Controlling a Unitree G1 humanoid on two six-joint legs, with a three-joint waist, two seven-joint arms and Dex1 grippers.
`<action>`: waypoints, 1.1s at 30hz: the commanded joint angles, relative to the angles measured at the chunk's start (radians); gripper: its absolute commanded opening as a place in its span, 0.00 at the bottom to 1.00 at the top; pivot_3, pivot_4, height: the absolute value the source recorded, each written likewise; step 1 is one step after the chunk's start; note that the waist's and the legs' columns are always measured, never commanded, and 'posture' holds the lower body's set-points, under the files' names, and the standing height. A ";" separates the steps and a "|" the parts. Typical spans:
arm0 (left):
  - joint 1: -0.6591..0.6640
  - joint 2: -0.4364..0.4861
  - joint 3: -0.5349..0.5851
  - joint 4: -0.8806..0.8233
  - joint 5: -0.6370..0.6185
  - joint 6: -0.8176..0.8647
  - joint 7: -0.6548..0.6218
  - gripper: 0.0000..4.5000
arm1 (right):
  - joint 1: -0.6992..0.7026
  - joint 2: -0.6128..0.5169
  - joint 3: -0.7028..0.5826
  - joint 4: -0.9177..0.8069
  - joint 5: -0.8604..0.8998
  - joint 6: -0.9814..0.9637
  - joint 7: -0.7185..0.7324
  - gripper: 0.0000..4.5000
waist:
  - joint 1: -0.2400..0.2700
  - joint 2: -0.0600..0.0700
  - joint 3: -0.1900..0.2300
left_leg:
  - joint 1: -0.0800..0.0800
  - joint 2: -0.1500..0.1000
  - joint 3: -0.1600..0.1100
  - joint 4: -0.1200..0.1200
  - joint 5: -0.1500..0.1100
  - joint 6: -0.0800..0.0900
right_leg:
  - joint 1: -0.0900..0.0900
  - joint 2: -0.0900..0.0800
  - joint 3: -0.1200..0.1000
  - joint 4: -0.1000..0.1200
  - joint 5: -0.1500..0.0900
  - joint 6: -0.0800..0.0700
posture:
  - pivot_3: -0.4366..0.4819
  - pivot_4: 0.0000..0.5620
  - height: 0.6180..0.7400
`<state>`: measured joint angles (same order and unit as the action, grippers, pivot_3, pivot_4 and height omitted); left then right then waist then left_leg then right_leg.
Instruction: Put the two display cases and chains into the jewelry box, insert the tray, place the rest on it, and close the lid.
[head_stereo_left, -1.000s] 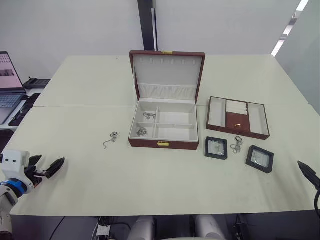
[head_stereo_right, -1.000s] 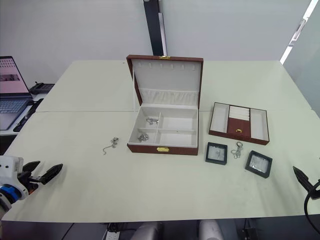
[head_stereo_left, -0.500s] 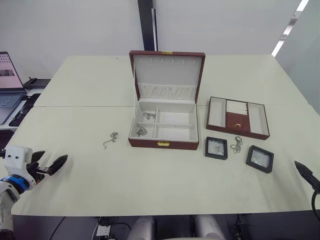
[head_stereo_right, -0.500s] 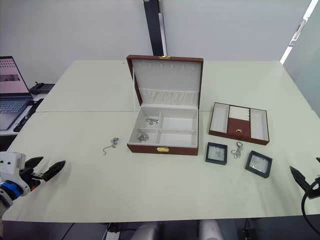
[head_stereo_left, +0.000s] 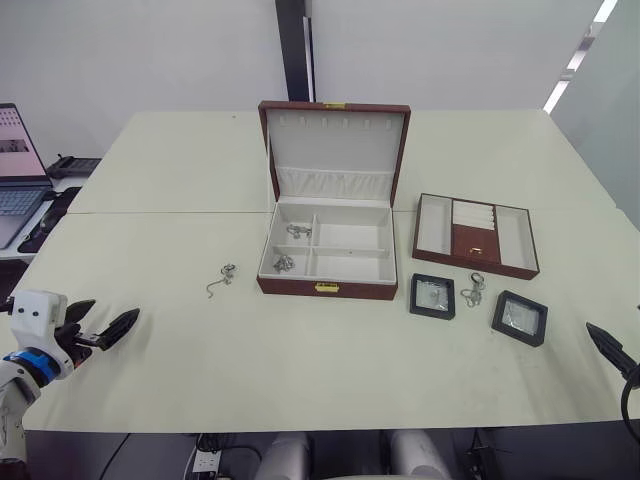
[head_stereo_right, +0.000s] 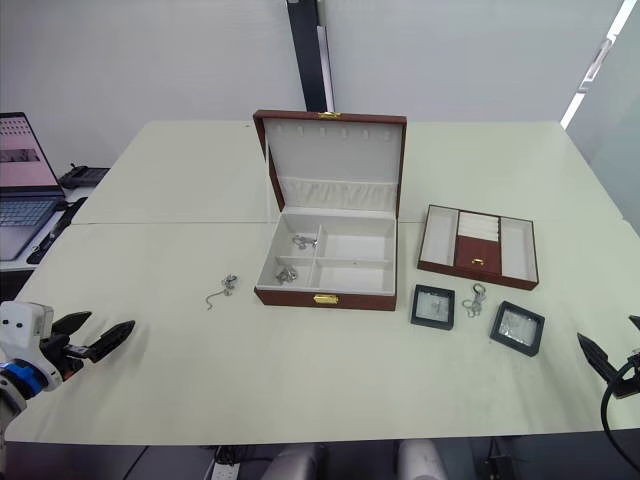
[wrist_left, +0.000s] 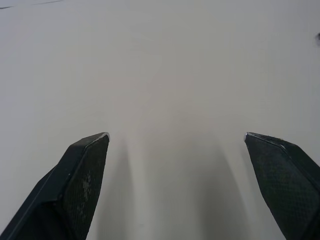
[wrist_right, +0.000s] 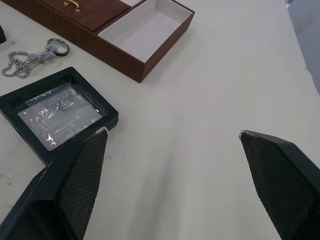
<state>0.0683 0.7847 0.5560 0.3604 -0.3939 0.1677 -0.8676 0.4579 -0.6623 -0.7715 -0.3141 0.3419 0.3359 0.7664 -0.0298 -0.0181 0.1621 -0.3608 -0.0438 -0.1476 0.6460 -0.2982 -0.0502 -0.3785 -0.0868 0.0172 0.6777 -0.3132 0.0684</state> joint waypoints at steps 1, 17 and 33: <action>0.023 0.014 0.013 -0.077 -0.028 0.001 -0.031 1.00 | -0.002 -0.024 -0.016 -0.026 0.017 -0.007 0.006 1.00 | 0.000 0.000 0.000 | 0.000 0.000 0.000 0.000 0.000 0.000 | 0.000 0.000 0.000 0.000 0.000 0.000 | 0.48 0.27 1.00; 0.095 0.037 -0.151 -0.471 -0.149 0.053 -0.329 1.00 | -0.010 -0.039 -0.015 -0.007 0.003 -0.033 0.010 1.00 | 0.000 0.000 0.000 | 0.000 0.000 0.003 0.000 0.000 0.000 | 0.001 0.000 0.001 0.000 0.000 0.000 | 0.48 0.27 1.00; -0.061 -0.059 -0.435 -0.681 -0.227 -0.070 -0.547 1.00 | 0.120 -0.108 -0.134 -0.194 0.080 0.007 0.153 1.00 | 0.000 0.005 -0.003 | 0.005 0.000 0.005 0.000 0.000 0.001 | 0.006 0.001 0.001 -0.002 0.000 0.000 | 0.48 0.27 1.00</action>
<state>0.0160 0.7326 0.1287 -0.3090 -0.5969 0.1207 -1.3932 0.5567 -0.7460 -0.8432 -0.4603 0.3872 0.3293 0.8861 -0.0296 -0.0130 0.1595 -0.3562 -0.0437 -0.1425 0.6459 -0.2987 -0.0493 -0.3722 -0.0860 0.0178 0.6752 -0.3132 0.0684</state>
